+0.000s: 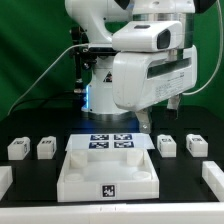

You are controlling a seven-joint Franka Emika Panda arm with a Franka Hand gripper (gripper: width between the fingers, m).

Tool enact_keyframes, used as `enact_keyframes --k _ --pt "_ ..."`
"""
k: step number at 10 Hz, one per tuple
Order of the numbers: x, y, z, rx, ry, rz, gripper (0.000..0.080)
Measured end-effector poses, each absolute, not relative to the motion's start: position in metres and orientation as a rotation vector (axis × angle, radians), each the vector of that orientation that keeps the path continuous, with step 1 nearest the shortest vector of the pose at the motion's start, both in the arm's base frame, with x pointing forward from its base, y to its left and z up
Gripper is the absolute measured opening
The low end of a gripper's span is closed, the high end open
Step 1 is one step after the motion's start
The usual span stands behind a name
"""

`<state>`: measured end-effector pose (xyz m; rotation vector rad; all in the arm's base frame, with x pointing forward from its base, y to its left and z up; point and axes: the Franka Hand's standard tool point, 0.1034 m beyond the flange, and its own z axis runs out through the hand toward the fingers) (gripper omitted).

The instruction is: Assemble one leg

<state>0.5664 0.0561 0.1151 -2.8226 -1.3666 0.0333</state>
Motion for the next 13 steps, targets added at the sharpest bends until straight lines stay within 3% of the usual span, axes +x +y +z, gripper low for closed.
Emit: enact_keyframes --k 6,11,13 --pt "0.566 0.056 0.114 -2.786 -1.437 0.036 0.0650" --pt "0.525 0.041 0.106 -2.163 -2.223 0.010 0.0650" --pt "0.527 0.040 0.105 -2.084 -2.316 0.030 0.0650"
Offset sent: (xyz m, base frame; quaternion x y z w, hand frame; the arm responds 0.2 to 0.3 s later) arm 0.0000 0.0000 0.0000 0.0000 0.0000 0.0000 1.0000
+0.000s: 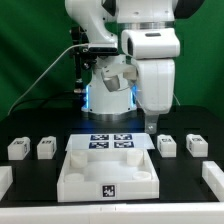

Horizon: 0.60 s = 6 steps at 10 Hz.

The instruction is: Assemble one leg

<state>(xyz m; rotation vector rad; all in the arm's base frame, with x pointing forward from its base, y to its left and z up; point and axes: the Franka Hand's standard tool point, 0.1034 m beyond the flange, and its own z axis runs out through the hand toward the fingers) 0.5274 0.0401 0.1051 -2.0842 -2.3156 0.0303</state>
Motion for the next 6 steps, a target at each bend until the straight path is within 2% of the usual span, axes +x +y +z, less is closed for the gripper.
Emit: enact_keyframes --k 2,6 --pt "0.525 0.036 0.103 -2.097 -2.305 0.026 0.0650" --pt "0.467 0.010 0.068 -2.136 -2.237 0.044 0.0650"
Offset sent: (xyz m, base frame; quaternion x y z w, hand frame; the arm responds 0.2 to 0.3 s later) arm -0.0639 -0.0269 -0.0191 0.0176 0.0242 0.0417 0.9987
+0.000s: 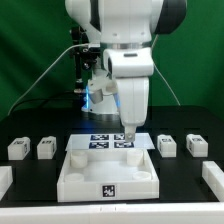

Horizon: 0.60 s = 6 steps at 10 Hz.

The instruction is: Assemble one leg

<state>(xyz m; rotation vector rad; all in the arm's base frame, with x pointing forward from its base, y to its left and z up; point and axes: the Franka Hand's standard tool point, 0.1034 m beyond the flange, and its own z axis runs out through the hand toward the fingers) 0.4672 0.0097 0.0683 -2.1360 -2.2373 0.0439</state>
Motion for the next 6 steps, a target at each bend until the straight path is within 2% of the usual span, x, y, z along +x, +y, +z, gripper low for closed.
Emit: enact_keyframes --k 3,6 --pt "0.450 -0.010 0.042 -2.104 -2.252 0.030 0.0650" --pt "0.444 -0.033 0.026 -2.123 -2.200 0.044 0.0650"
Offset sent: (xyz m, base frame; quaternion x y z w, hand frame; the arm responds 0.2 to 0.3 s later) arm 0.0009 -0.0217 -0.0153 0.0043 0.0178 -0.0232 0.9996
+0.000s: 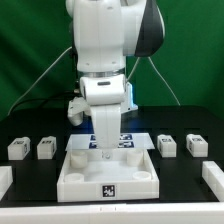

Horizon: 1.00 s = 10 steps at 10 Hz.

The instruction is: Assemble one leg

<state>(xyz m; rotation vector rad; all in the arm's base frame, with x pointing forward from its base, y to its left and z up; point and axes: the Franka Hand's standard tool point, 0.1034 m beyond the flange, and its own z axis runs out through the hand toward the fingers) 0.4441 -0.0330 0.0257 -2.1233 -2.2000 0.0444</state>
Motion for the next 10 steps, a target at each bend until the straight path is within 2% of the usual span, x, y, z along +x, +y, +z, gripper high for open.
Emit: enact_keyframes --k 2,3,4,5,6,7,8,10 --pt "0.4440 -0.0336 0.0241 -2.127 -2.193 0.046 0.0650" --pt "0.4439 -0.0337 0.0239 -2.127 -2.192 0.046 0.0540" --pt "0.4437 -0.0337 0.0237 -2.127 -2.192 0.047 0.0392" --pt "0.4435 -0.0337 0.0235 -2.127 -2.191 0.047 0.0392" --pt "0.4434 -0.0337 0.0233 -2.127 -2.191 0.048 0.0186" --pt "0.4432 -0.0336 0.0230 -2.126 -2.190 0.048 0.0186" --pt "0.4432 -0.0336 0.0230 -2.126 -2.190 0.048 0.0056" --pt "0.4432 -0.0337 0.0230 -2.126 -2.190 0.048 0.0056"
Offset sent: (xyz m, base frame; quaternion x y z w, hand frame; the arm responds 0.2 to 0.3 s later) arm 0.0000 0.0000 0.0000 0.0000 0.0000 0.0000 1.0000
